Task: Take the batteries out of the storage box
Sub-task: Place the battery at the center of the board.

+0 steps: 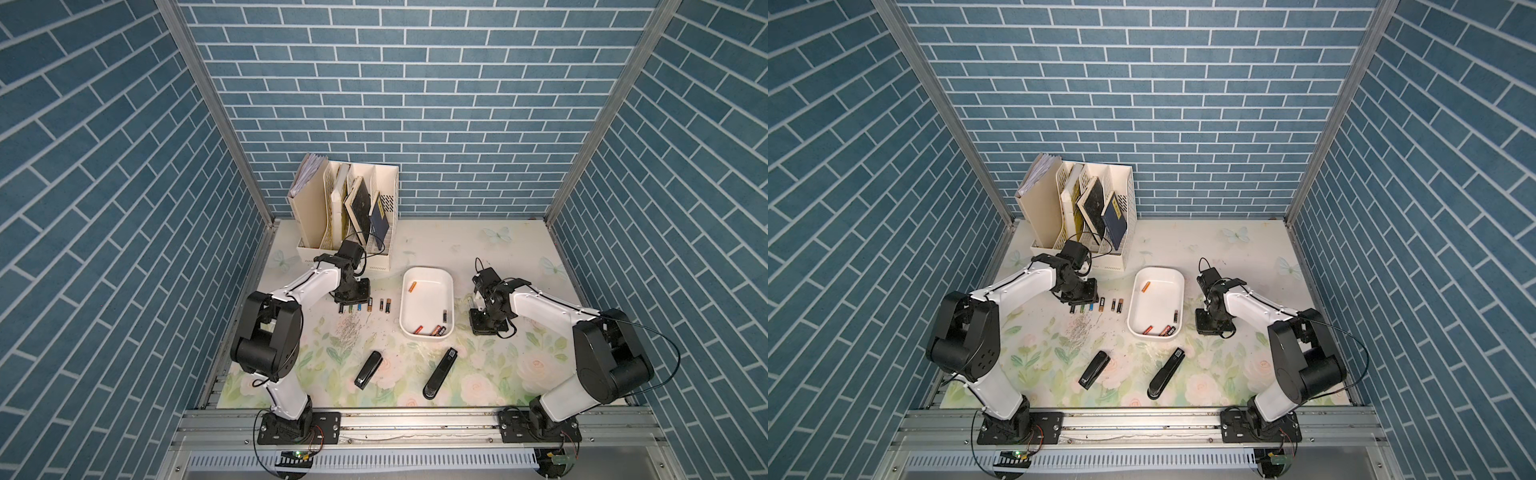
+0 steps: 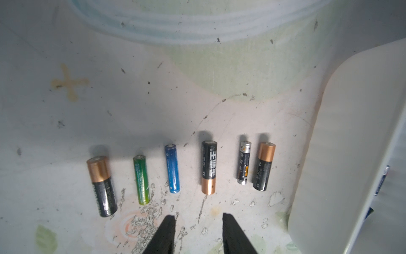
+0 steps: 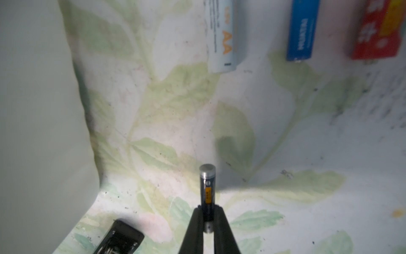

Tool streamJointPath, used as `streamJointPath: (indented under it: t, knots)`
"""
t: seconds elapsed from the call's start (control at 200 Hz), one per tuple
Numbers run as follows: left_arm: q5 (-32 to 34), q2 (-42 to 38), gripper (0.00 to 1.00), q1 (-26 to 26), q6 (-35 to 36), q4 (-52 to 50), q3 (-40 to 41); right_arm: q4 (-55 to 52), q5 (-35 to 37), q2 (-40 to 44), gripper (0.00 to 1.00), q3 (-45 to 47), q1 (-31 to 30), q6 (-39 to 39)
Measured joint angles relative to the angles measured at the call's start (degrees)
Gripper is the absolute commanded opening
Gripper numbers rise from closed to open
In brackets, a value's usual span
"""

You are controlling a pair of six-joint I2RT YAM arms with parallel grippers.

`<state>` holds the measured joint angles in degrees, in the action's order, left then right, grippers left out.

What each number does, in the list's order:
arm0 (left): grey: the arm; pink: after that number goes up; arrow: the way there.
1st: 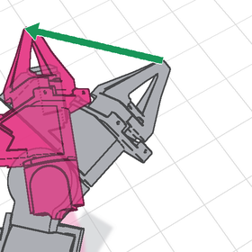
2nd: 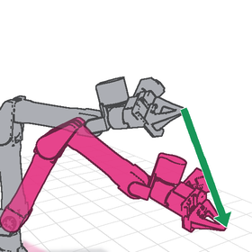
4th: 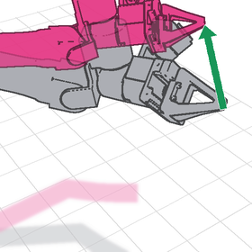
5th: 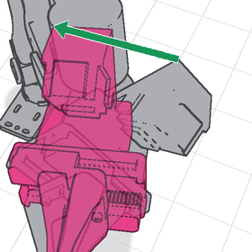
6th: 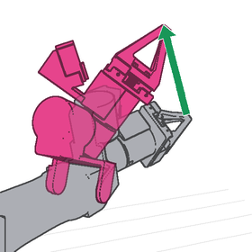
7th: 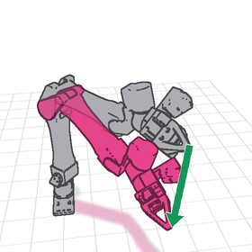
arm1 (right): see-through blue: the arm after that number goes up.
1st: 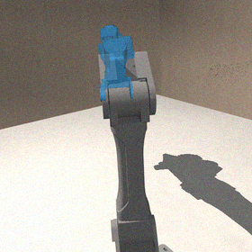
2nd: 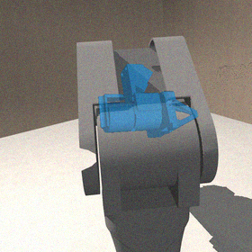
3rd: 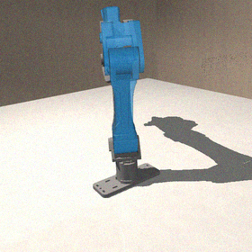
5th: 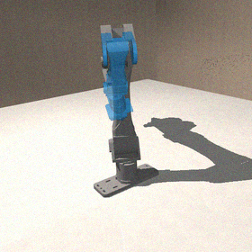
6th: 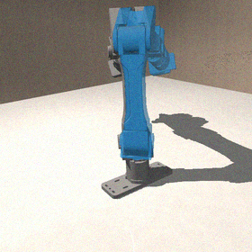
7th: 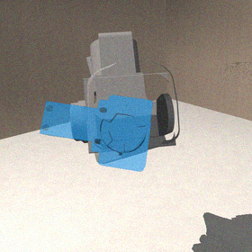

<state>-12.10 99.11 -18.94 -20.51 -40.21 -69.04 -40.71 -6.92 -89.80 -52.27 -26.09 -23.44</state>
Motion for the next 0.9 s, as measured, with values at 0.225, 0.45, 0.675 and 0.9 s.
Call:
streamJointPath:
  t: [0.225,0.45,0.675,0.9]
  knots:
    - [0.02,0.13,0.41,-0.44,-0.52,-0.17,-0.37,1.95,-0.2,-1.55,0.09,0.81,0.42,1.27]
    - [0.07,0.44,0.42,-0.83,-0.72,-0.26,-1.22,2.69,-0.26,-1.95,0.1,1.27,0.48,1.46]
    - [0.24,0.68,0.42,-1.11,-0.74,-0.55,-1.27,3.15,-0.11,-2.08,0.17,1.75,0.5,1.84]
    - [0.28,0.68,0.42,-1.29,-0.79,-1.14,-1.77,3.21,-0.37,-2.08,0.22,1.81,0.52,1.9]
